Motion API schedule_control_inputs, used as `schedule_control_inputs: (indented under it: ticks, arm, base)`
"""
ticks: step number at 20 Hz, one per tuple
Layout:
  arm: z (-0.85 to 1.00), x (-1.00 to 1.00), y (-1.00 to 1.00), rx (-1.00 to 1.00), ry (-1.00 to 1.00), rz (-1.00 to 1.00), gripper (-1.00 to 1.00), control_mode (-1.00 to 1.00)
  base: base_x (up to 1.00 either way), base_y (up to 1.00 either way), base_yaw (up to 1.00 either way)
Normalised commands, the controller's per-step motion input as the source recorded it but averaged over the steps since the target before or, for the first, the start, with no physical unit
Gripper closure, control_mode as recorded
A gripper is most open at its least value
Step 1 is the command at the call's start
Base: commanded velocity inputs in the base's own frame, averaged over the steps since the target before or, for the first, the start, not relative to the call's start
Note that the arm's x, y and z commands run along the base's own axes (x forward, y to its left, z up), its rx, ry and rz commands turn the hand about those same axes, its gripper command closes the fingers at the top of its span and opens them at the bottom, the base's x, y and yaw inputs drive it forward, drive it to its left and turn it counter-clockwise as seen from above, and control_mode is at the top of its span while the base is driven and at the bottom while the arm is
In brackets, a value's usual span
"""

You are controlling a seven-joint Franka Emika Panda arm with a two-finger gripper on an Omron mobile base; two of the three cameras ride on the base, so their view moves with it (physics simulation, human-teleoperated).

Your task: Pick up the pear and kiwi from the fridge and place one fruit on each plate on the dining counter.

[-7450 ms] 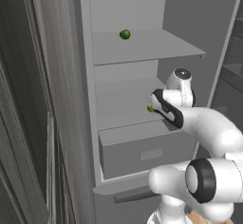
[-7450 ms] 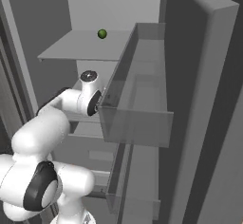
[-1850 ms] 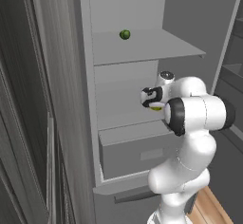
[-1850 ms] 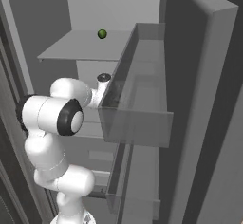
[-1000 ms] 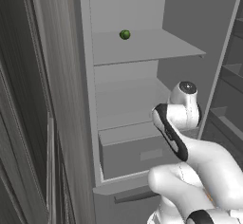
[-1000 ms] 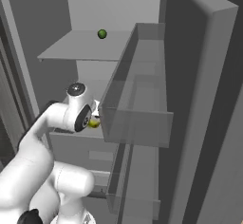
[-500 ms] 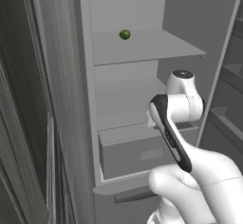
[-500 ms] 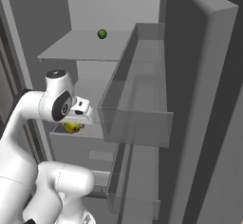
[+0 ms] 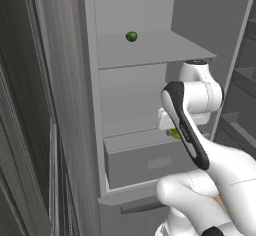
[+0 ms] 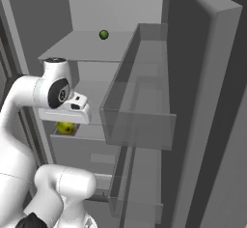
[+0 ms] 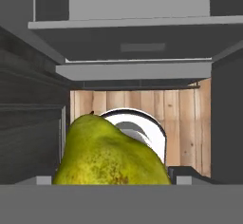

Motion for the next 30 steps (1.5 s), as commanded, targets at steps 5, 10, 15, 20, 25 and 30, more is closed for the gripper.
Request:
schedule_control_inputs:
  ticks: [5,10,15,20,25,30]
  arm:
    - [0.18,-0.63,-0.01,-0.07,-0.03,-0.01,1.0,-1.0]
    - [0.4,-0.55,0.0,0.0,-0.05,0.0,1.0,-1.0]
    - [0.24,-0.28,0.04,0.0,-0.05,0.0,1.0,-1.0]
    - [0.0,-0.01,0.0,0.0,0.0,0.0,1.0,-1.0]
    - [0.0,0.0,0.0,0.0,0.0,0.0,1.0,-1.0]
    - [0.0,0.0,0.0,0.0,0.0,0.0,1.0,1.0]
  base:
    - [0.0,0.0,0.0]
    - [0.0,0.0,0.0]
    - [0.0,0.0,0.0]
    - [0.0,0.0,0.0]
    - [0.0,0.0,0.0]
    - [-0.06,0.0,0.0]
